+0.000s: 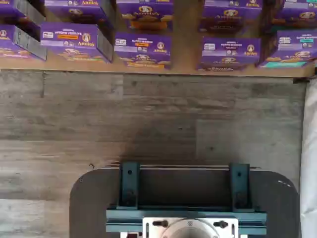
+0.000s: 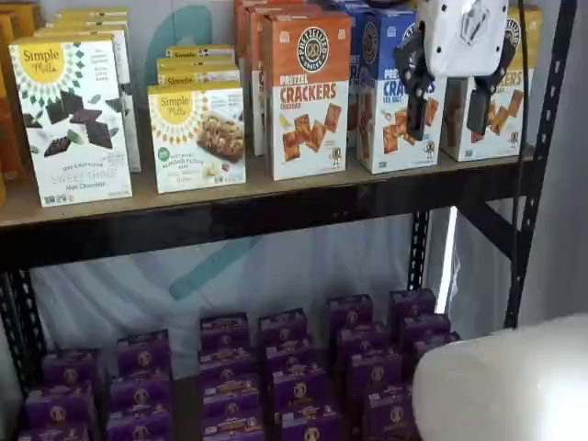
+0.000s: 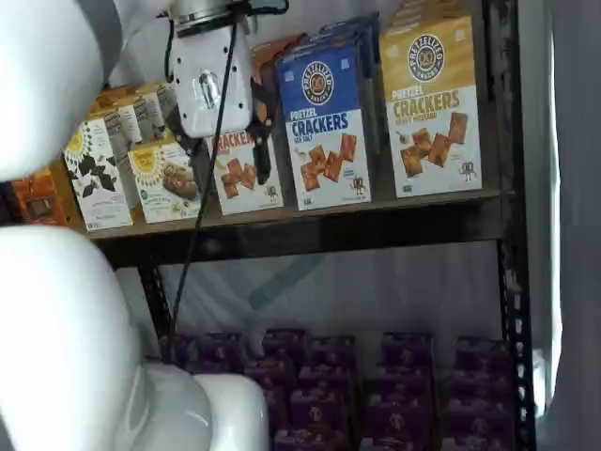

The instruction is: Retrieve the yellow and white box located on the top shelf, the sixth one from the left

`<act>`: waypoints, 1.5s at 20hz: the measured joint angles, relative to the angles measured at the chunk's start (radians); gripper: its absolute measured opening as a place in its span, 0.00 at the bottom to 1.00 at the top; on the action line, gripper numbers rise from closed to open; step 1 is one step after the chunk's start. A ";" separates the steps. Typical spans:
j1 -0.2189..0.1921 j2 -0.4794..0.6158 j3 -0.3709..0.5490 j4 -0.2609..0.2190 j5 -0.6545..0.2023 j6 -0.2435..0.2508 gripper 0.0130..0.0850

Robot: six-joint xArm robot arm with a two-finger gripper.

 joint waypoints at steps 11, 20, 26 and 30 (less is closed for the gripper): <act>-0.045 0.025 -0.018 0.041 0.033 -0.027 1.00; -0.124 0.037 -0.003 -0.057 -0.090 -0.142 1.00; -0.269 0.078 -0.012 -0.066 -0.213 -0.282 1.00; -0.362 0.124 -0.041 -0.045 -0.272 -0.367 1.00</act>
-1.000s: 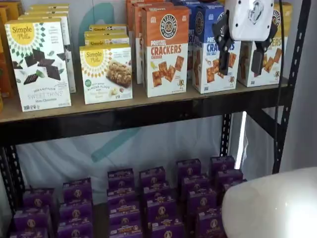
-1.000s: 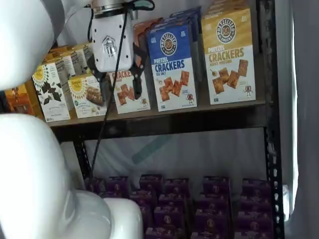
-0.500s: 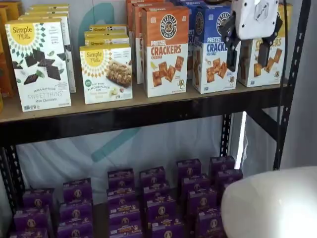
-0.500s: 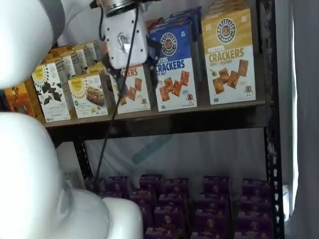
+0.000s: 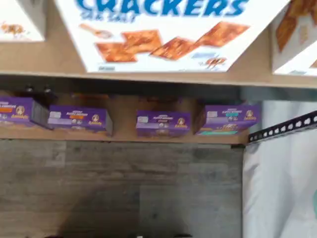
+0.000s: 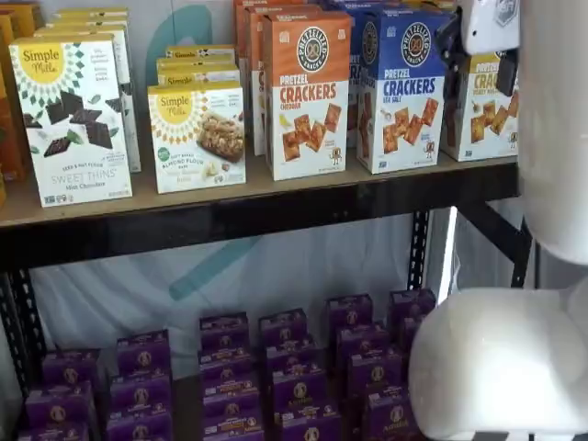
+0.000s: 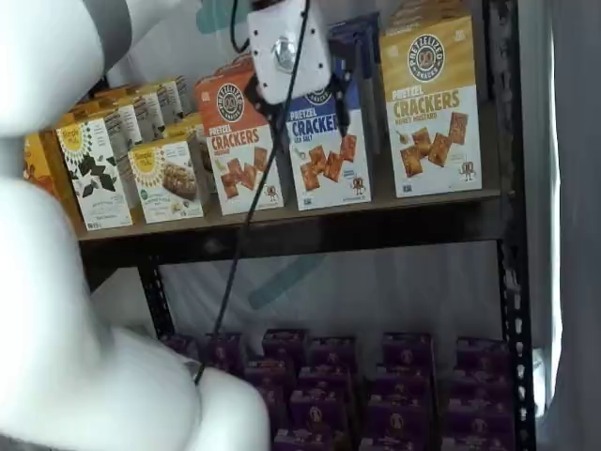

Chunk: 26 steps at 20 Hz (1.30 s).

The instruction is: Retrieve the yellow and white box located on the top shelf, the sixth one from the left

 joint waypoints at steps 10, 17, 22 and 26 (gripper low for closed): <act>-0.191 0.154 -0.144 0.082 -0.074 -0.174 1.00; -0.251 0.218 -0.213 0.103 -0.085 -0.228 1.00; -0.301 0.245 -0.244 0.139 -0.100 -0.271 1.00; -0.334 0.261 -0.263 0.166 -0.105 -0.299 1.00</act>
